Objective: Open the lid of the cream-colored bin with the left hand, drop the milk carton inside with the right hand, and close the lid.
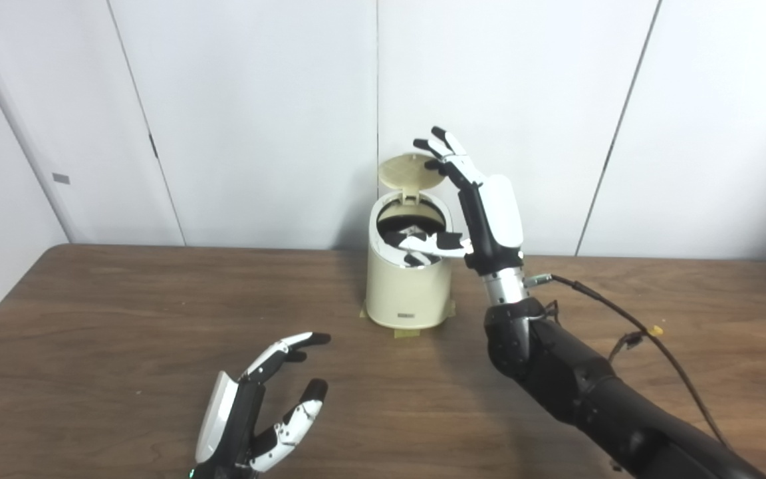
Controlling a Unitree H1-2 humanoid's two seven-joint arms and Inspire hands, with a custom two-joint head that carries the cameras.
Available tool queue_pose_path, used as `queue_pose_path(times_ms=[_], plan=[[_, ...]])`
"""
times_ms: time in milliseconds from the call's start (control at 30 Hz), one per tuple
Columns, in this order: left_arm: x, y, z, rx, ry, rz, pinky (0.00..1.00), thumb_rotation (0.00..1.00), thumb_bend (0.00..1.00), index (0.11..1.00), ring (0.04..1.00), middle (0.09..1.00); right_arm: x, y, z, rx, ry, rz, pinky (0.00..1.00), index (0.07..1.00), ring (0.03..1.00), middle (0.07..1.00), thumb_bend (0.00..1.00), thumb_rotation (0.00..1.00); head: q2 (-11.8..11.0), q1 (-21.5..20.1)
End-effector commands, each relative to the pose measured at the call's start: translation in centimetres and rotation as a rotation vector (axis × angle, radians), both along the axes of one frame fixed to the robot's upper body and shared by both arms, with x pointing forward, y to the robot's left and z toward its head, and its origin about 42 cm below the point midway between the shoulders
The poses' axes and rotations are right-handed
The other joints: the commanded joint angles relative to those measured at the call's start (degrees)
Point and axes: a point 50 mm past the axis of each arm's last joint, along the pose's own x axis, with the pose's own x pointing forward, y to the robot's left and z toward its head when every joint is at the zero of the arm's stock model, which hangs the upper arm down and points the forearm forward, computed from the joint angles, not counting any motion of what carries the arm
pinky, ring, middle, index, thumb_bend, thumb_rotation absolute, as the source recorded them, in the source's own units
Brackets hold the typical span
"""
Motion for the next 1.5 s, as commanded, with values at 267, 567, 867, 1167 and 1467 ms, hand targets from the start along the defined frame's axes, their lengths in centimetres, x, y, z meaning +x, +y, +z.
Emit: queue_pose_path(times_ms=[267,567,867,1167,1467], plan=[[1.3,-0.4,-2.0,0.011,0.036,0.008,0.72,0.66,0.41,0.752,0.807,0.781,0.2,0.1,3.7,0.094,-0.107,0.038,0.60,0.806,0.851,0.958,0.75,0.33,-0.8,-1.8],[3.1,-0.5,-2.6,0.020,0.029,0.003,0.73,0.70,0.42,0.753,0.807,0.782,-0.4,-0.3,4.6,0.163,-0.200,0.006,0.43,0.809,0.738,0.901,0.74,0.42,-1.3,-4.1],[4.3,-0.4,-2.8,0.009,0.028,0.016,0.71,0.60,0.38,0.748,0.802,0.775,-1.8,-3.0,4.1,0.266,-0.182,-0.025,0.45,0.800,0.693,0.851,0.60,0.46,-1.5,-5.0],[4.2,0.2,-3.1,-0.004,0.034,0.036,0.71,0.54,0.35,0.779,0.821,0.811,-6.5,-8.2,0.6,0.381,0.010,0.019,0.69,0.769,0.750,0.786,0.62,0.56,-1.7,-4.8],[4.2,0.5,-3.2,0.005,0.031,0.050,0.73,0.61,0.38,0.814,0.828,0.832,-11.1,-10.6,-3.7,0.497,0.229,-0.046,0.73,0.821,0.802,0.824,0.49,0.55,-2.0,-5.3]])
